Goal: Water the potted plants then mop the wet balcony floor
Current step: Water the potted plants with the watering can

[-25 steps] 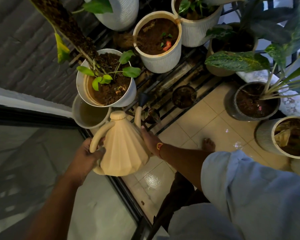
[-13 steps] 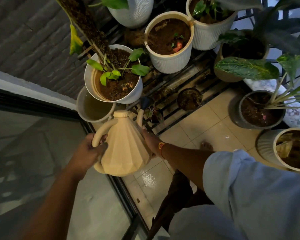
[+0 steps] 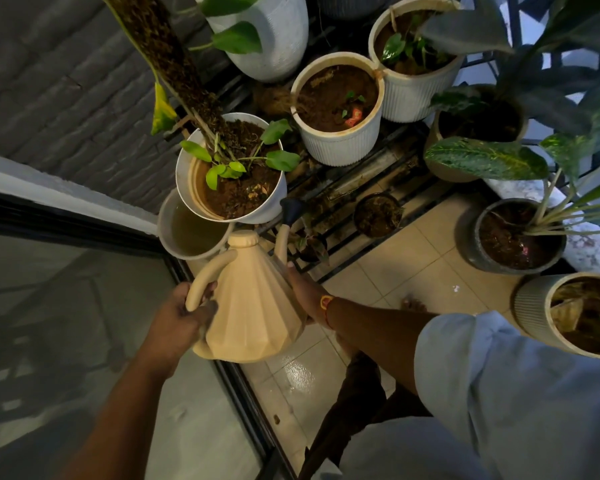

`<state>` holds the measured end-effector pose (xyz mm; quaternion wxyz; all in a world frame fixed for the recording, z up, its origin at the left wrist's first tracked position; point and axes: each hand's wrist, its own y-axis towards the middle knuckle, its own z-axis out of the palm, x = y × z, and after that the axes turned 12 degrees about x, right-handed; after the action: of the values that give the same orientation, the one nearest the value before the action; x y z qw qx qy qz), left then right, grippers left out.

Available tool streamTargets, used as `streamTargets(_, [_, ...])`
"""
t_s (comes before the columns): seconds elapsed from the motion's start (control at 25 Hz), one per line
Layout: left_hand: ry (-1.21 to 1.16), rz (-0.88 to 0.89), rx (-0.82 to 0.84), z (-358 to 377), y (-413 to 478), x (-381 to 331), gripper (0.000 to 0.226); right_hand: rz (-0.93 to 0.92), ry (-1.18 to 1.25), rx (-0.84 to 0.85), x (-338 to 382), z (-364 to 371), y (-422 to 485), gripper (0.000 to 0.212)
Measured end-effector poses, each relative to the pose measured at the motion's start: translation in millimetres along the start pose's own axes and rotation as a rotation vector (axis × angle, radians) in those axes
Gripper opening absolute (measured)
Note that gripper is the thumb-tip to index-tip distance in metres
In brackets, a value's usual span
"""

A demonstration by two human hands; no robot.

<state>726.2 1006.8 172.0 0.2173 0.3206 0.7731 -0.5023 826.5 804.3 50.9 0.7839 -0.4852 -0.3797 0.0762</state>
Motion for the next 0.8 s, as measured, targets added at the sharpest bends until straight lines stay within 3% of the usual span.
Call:
streamTargets(0.12, [-0.053,0.038,-0.043,-7.8,-18.5,-7.1,0.028,-0.087,-0.001,-0.053,20.5,3.4,-16.4,0.08])
streamTargets(0.32, [-0.112,0.1,-0.09,-31.1,-42.9,-45.5,0.031,-0.129,-0.12,-0.053,80.5,6.9,-42.3,0.077])
streamTargets(0.52, [-0.11,0.164,-0.141,-49.2,-48.0,-82.8,0.042,-0.094,-0.078,-0.048,126.6,14.1,-49.7,0.082])
streamTargets(0.8, [-0.039,0.163,-0.277,-53.0,-37.0,-127.6,0.016,-0.041,0.003,0.037,147.3,-0.8,-49.5,0.085])
